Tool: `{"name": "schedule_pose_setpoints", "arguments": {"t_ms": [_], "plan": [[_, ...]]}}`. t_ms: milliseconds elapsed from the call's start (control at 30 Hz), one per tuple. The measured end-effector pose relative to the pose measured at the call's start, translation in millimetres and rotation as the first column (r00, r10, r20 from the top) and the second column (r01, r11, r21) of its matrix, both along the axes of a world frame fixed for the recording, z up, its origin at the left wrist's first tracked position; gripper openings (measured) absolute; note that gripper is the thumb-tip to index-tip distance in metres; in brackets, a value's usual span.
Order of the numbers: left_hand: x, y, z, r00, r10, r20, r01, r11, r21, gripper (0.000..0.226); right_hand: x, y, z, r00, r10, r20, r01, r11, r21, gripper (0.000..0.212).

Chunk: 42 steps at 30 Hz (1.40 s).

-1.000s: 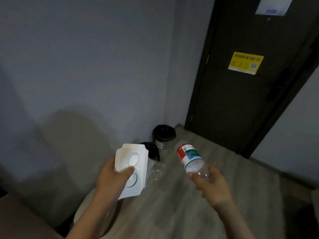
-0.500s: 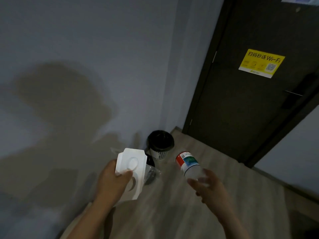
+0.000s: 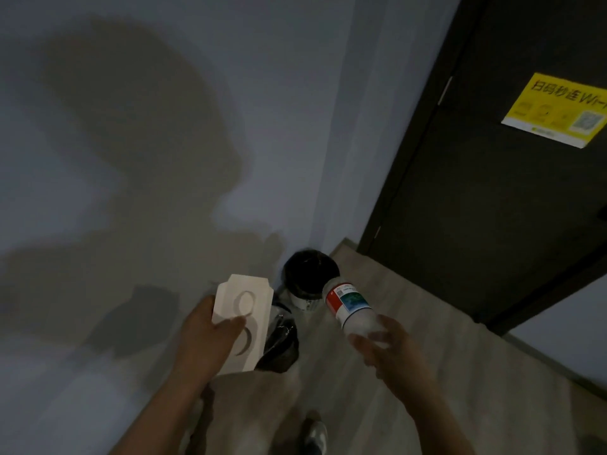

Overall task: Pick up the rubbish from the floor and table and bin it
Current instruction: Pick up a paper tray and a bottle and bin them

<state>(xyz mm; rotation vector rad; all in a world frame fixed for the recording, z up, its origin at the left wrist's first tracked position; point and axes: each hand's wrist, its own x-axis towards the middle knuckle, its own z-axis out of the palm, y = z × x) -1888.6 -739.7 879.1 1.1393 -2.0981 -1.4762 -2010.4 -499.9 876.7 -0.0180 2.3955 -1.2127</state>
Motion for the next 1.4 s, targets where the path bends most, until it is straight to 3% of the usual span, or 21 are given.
{"name": "schedule_pose_setpoints", "arguments": {"t_ms": [367, 700, 767, 967, 1200, 1400], "plan": [[-140.8, -7.8, -6.0, 0.997, 0.082, 0.011, -0.082, 0.996, -0.046, 0.017, -164.0, -27.0, -6.6, 0.99, 0.144, -0.014, -0.144, 0.99, 0.014, 0.07], [-188.1, -43.0, -44.2, 0.977, 0.16, 0.14, -0.157, 0.987, -0.033, 0.014, -228.7, -70.3, -58.0, 0.966, 0.245, 0.088, -0.256, 0.954, 0.156, 0.074], [-195.0, -58.8, -55.6, 0.961, 0.185, 0.208, -0.183, 0.983, -0.028, 0.027, -235.8, -87.2, -70.0, 0.958, 0.265, 0.107, -0.281, 0.942, 0.185, 0.076], [-200.3, -100.8, -94.2, 0.932, 0.174, 0.317, -0.191, 0.981, 0.021, 0.029, -253.1, -140.9, -110.0, 0.911, 0.372, 0.179, -0.407, 0.881, 0.24, 0.077], [-203.0, -132.9, -149.8, 0.879, 0.184, 0.44, -0.229, 0.972, 0.051, 0.031, -262.8, -184.4, -163.5, 0.806, 0.524, 0.276, -0.59, 0.747, 0.306, 0.066], [-197.7, -138.2, -213.3, 0.835, 0.183, 0.519, -0.244, 0.968, 0.053, 0.02, -271.1, -214.4, -236.4, 0.731, 0.541, 0.415, -0.676, 0.658, 0.332, 0.063]]}}
